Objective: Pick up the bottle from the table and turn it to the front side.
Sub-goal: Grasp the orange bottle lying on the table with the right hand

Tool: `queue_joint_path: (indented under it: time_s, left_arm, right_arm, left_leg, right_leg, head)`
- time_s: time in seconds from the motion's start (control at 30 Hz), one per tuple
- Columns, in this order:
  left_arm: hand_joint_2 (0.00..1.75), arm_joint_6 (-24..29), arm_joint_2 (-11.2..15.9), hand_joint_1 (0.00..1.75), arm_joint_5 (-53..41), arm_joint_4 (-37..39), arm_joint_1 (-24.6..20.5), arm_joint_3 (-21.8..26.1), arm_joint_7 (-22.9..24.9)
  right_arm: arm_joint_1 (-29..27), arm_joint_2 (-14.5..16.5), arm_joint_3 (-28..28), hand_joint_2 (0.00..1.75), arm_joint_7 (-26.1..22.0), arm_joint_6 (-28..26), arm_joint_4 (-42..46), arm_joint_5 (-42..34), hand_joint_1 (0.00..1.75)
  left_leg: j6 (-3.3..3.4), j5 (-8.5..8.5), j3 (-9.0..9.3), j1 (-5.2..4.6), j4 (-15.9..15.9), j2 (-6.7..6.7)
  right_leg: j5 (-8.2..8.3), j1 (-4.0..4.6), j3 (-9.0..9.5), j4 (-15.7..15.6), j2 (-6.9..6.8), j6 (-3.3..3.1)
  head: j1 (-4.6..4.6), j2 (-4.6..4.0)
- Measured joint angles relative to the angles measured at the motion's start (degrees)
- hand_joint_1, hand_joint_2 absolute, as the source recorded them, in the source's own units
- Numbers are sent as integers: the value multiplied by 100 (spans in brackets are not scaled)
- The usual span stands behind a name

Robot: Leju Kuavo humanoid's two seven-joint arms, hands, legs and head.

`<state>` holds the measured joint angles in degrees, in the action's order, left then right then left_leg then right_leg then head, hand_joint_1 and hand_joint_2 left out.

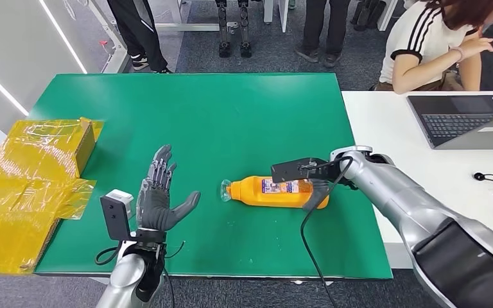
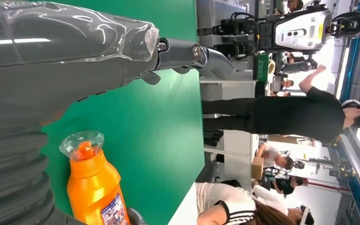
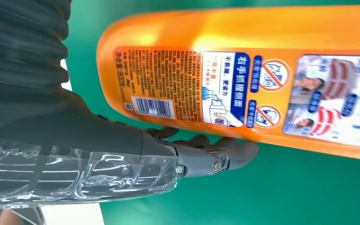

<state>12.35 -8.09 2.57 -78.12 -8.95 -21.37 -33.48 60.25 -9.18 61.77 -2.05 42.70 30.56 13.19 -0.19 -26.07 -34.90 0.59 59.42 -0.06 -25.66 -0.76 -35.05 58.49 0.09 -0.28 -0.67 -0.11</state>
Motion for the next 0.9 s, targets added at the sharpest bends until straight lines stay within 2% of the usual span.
queue_joint_path:
  time_s: [0.13,0.23,0.43,0.57,0.67,0.8,0.9]
  left_arm:
    - [175,2,-1,0,1,7,-17,-5,3]
    - [175,6,-2,0,-1,7,-15,-5,23]
    - [175,92,10,0,-34,7,62,-5,-17]
    - [175,143,26,0,-67,7,139,-3,-108]
    - [175,152,28,0,-85,6,165,-1,-133]
    - [175,179,30,0,-98,4,176,7,-162]
    - [175,187,31,0,-104,4,191,12,-178]
  right_arm:
    - [5,-1,259,175,9,-125,-15,139,0]
    - [-9,-10,618,175,11,-413,-15,350,0]
    - [-233,-24,1234,175,-65,-1697,-14,745,0]
    - [-476,4,1414,175,-70,-2810,-44,1187,163]
    - [-635,71,1441,175,-104,-3404,-100,1416,175]
    - [-827,152,1410,175,-229,-3840,-145,1484,175]
    - [-920,201,1338,175,-321,-3975,-172,1485,175]
  left_leg:
    - [0,0,0,0,0,0]
    - [0,0,0,0,0,0]
    - [0,-1,4,1,-1,3]
    - [-1,-2,14,3,-2,6]
    - [-5,-12,48,5,-6,18]
    - [-10,-28,104,5,-11,30]
    - [-8,-26,122,5,-12,34]
  right_leg:
    - [0,0,0,0,0,0]
    - [0,0,-1,0,0,0]
    - [-1,1,0,-1,4,0]
    - [-1,2,11,-3,6,0]
    - [-4,4,40,-6,19,0]
    - [-12,5,91,-10,30,-1]
    - [-12,5,109,-10,30,-3]
  head:
    - [-1,0]
    - [-1,0]
    - [-1,0]
    - [-1,0]
    - [-1,0]
    - [0,0]
    - [1,0]
